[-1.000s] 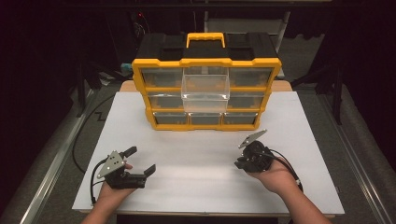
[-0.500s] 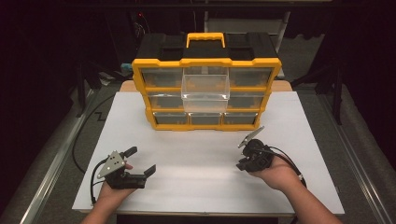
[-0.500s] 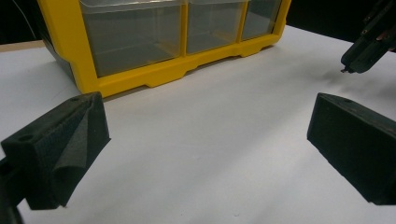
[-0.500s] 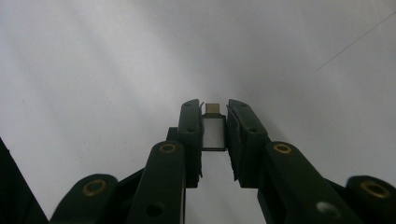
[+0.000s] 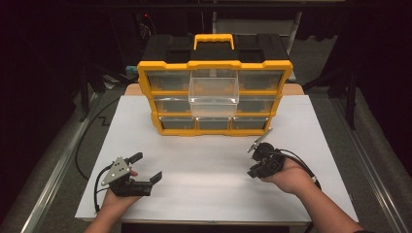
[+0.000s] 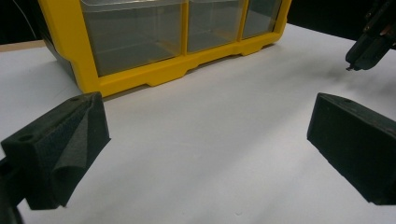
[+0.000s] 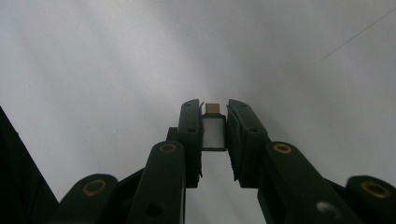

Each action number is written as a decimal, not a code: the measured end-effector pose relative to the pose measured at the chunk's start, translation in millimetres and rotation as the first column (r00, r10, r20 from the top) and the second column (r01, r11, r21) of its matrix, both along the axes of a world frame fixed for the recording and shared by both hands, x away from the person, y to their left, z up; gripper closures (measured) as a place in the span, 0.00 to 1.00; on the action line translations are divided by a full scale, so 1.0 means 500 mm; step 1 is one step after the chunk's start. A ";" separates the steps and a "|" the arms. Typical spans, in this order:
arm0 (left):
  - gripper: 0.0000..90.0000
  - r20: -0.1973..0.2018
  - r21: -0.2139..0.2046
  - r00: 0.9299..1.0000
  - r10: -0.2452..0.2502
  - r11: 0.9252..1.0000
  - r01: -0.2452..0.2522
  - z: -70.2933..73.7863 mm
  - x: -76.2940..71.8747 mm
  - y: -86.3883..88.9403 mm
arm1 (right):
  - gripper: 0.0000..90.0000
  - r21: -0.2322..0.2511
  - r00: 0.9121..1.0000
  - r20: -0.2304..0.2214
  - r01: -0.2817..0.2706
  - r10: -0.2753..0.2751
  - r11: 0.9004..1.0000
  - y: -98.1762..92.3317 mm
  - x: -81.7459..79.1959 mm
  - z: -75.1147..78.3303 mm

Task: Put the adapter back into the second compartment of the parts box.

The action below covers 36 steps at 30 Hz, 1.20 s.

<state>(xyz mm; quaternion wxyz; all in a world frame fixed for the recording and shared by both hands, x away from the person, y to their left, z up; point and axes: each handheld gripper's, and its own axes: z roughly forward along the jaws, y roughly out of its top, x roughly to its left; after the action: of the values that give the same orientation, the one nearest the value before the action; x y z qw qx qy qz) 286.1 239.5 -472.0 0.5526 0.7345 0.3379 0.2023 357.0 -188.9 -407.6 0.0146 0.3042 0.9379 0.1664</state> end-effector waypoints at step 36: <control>0.00 0.012 -0.001 1.000 -0.017 1.000 0.017 -0.001 -0.002 -0.004 | 0.85 -0.052 0.994 -0.040 -0.108 0.106 0.993 0.019 0.006 0.075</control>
<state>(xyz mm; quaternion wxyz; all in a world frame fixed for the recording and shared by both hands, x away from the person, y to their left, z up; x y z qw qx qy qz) 285.3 237.5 -472.6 0.5568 0.7357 0.3285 0.2020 360.1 -179.5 -370.2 -0.0035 0.2559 0.9571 0.1359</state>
